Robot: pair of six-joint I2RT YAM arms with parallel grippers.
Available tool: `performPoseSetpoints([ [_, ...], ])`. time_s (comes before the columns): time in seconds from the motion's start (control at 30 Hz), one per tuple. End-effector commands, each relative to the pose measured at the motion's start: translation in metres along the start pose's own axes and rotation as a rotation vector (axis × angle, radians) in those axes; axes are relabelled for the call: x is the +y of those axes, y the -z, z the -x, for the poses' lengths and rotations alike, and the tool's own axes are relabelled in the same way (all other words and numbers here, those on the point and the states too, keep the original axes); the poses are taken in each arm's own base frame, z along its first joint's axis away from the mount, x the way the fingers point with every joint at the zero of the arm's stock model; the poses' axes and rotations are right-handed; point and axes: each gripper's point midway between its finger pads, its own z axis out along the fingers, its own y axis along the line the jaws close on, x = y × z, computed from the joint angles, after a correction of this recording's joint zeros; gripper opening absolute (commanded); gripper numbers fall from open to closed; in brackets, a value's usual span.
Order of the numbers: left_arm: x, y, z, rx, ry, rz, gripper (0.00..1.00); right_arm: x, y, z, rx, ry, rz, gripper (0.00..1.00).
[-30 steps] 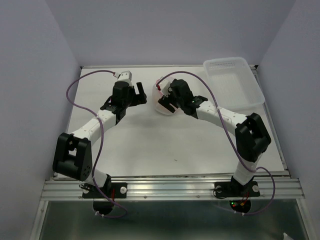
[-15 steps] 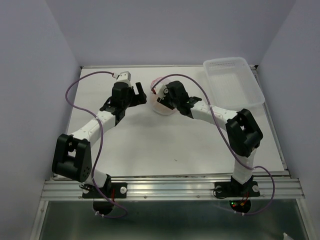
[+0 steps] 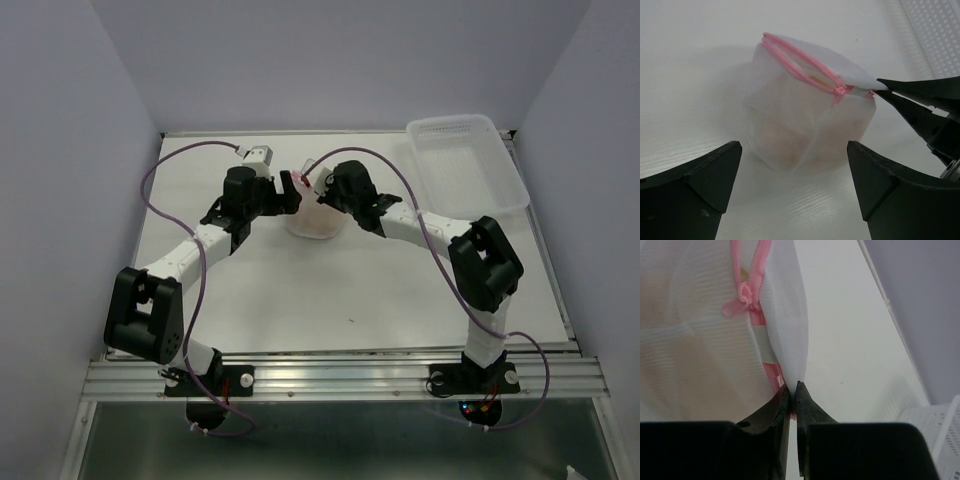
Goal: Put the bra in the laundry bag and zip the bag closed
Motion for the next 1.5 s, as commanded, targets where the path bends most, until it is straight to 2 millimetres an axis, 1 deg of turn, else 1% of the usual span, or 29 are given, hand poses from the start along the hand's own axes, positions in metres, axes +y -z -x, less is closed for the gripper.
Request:
performPoseSetpoints([
  [0.0,-0.013,-0.005,0.027,-0.077,-0.139,-0.078,0.99,-0.021,0.016,0.030,-0.106,0.005,-0.016,0.09],
  [0.03,-0.012,-0.010,0.027,-0.074,-0.145,-0.075,0.99,-0.019,0.016,0.030,-0.104,0.008,-0.003,0.09],
  [0.07,-0.015,-0.011,0.033,-0.083,-0.162,-0.088,0.99,-0.018,0.017,0.031,-0.107,0.006,0.000,0.09],
  [0.1,-0.018,-0.014,0.032,-0.077,-0.163,-0.104,0.99,-0.019,0.017,0.033,-0.112,0.002,0.003,0.09],
  [0.13,-0.018,-0.019,0.026,-0.052,-0.170,-0.116,0.99,-0.020,0.017,0.035,-0.117,-0.003,0.003,0.09],
  [0.17,-0.023,-0.020,0.022,-0.032,-0.169,-0.150,0.99,-0.020,0.016,0.036,-0.115,-0.014,0.003,0.09],
  [0.2,-0.026,-0.021,0.022,-0.027,-0.171,-0.166,0.94,-0.020,0.017,0.034,-0.104,-0.022,0.004,0.09],
  [0.23,-0.027,-0.022,0.018,-0.014,-0.169,-0.174,0.89,-0.019,0.016,0.034,-0.101,-0.030,0.005,0.08],
  [0.3,-0.029,-0.018,0.010,-0.002,-0.139,-0.189,0.84,-0.019,0.015,0.035,-0.099,-0.047,0.011,0.08],
  [0.43,-0.029,-0.012,0.003,-0.002,-0.111,-0.183,0.84,-0.015,0.018,0.035,-0.100,-0.085,0.024,0.08],
  [0.5,-0.033,-0.012,0.004,-0.005,-0.104,-0.173,0.83,-0.014,0.020,0.035,-0.098,-0.112,0.028,0.08],
  [0.53,-0.035,-0.012,0.008,-0.013,-0.102,-0.174,0.81,-0.015,0.022,0.040,-0.110,-0.125,0.031,0.08],
  [0.57,-0.038,-0.012,0.009,-0.016,-0.101,-0.168,0.79,-0.012,0.023,0.036,-0.088,-0.139,0.045,0.08],
  [0.6,-0.041,-0.012,0.013,-0.028,-0.103,-0.165,0.78,-0.013,0.025,0.038,-0.093,-0.152,0.044,0.08],
  [0.67,-0.043,-0.017,0.012,-0.024,-0.105,-0.148,0.77,-0.014,0.028,0.040,-0.091,-0.161,0.047,0.08],
  [0.7,-0.042,-0.019,0.016,-0.027,-0.096,-0.114,0.74,-0.014,0.030,0.041,-0.091,-0.171,0.050,0.08],
  [0.77,-0.041,-0.024,0.014,-0.009,-0.085,-0.093,0.71,-0.015,0.032,0.041,-0.091,-0.173,0.048,0.08],
  [0.8,-0.044,-0.026,0.019,-0.018,-0.073,-0.093,0.67,-0.016,0.033,0.041,-0.089,-0.178,0.044,0.08],
  [0.83,-0.044,-0.028,0.018,-0.017,-0.068,-0.084,0.65,-0.017,0.034,0.041,-0.088,-0.180,0.039,0.08],
  [0.87,-0.041,-0.030,0.020,-0.026,-0.069,-0.056,0.64,-0.016,0.033,0.041,-0.085,-0.185,0.041,0.08],
  [0.9,-0.039,-0.031,0.021,-0.030,-0.066,-0.030,0.60,-0.016,0.033,0.041,-0.084,-0.184,0.043,0.08],
  [0.93,-0.042,-0.034,0.022,-0.031,-0.066,-0.015,0.57,-0.015,0.033,0.039,-0.076,-0.183,0.048,0.08],
  [0.97,-0.036,-0.035,0.021,-0.026,-0.064,0.024,0.55,-0.014,0.032,0.038,-0.072,-0.182,0.050,0.08],
  [1.0,-0.039,-0.036,0.023,-0.027,-0.067,0.026,0.54,-0.014,0.031,0.038,-0.070,-0.182,0.051,0.08],
  [1.07,-0.036,-0.039,0.020,-0.029,-0.078,0.080,0.54,-0.013,0.031,0.036,-0.063,-0.181,0.052,0.08],
  [1.23,-0.041,-0.042,0.021,-0.034,-0.087,0.151,0.52,-0.013,0.033,0.038,-0.064,-0.187,0.057,0.08],
  [1.27,-0.038,-0.041,0.021,-0.036,-0.099,0.184,0.52,-0.014,0.033,0.038,-0.064,-0.189,0.057,0.08],
  [1.33,-0.043,-0.039,0.020,-0.033,-0.113,0.192,0.52,-0.015,0.034,0.040,-0.065,-0.191,0.056,0.08],
  [1.47,-0.047,-0.030,0.029,-0.070,-0.118,0.235,0.52,-0.015,0.034,0.040,-0.060,-0.206,0.054,0.08],
])
